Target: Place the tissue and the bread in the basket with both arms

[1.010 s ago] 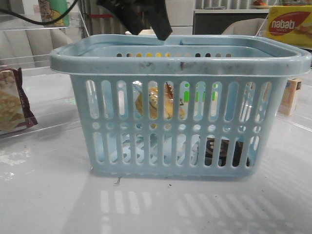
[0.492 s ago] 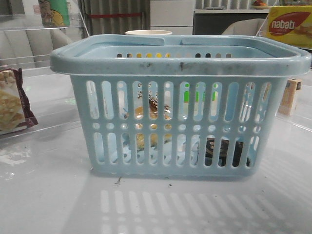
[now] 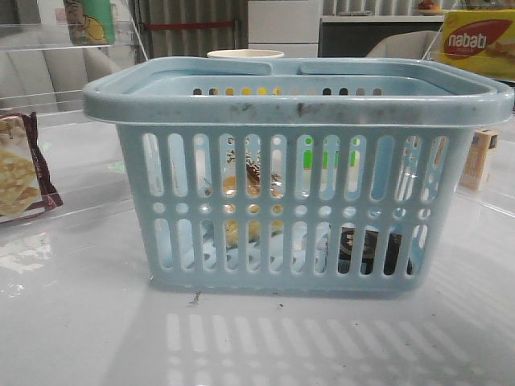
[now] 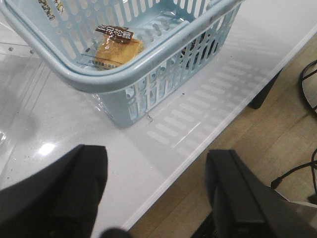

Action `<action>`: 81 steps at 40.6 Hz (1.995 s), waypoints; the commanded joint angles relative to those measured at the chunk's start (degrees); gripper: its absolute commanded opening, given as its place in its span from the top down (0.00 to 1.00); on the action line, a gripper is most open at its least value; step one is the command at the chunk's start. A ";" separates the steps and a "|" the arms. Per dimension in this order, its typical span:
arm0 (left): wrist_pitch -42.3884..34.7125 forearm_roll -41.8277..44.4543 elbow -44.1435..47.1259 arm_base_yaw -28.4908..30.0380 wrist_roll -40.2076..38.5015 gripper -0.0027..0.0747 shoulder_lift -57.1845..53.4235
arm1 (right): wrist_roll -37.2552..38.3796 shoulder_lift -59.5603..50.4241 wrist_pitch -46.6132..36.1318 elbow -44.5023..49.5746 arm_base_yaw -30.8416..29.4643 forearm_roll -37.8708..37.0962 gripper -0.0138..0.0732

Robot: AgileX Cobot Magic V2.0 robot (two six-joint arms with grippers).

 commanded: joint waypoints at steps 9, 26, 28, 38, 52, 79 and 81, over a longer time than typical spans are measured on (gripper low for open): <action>-3.67 7.48 4.47 0.06 -10.23 0.35 -8.63 | -0.60 0.02 -0.98 -1.38 -0.04 -0.63 0.22; -4.42 11.55 4.68 0.06 -14.64 0.39 -8.75 | -0.60 0.02 0.82 -1.13 -0.04 -0.63 0.29; -4.42 11.55 4.72 0.06 -14.64 0.44 -8.75 | -0.60 0.02 0.82 -1.13 -0.04 -0.63 0.37; -4.98 11.55 5.69 0.06 -14.64 0.74 -8.75 | -0.60 0.02 0.86 -1.13 -0.04 -0.53 0.72; -5.12 11.55 5.91 0.06 -14.64 0.85 -8.75 | -0.60 0.02 0.86 -1.13 -0.04 0.96 0.78; -12.45 13.11 12.79 7.17 -14.64 0.85 -16.70 | -0.60 0.02 0.86 -1.13 -0.04 0.96 0.78; -16.74 13.11 15.95 10.02 -14.64 0.85 -19.17 | -0.60 0.02 0.86 -1.13 -0.04 0.96 0.78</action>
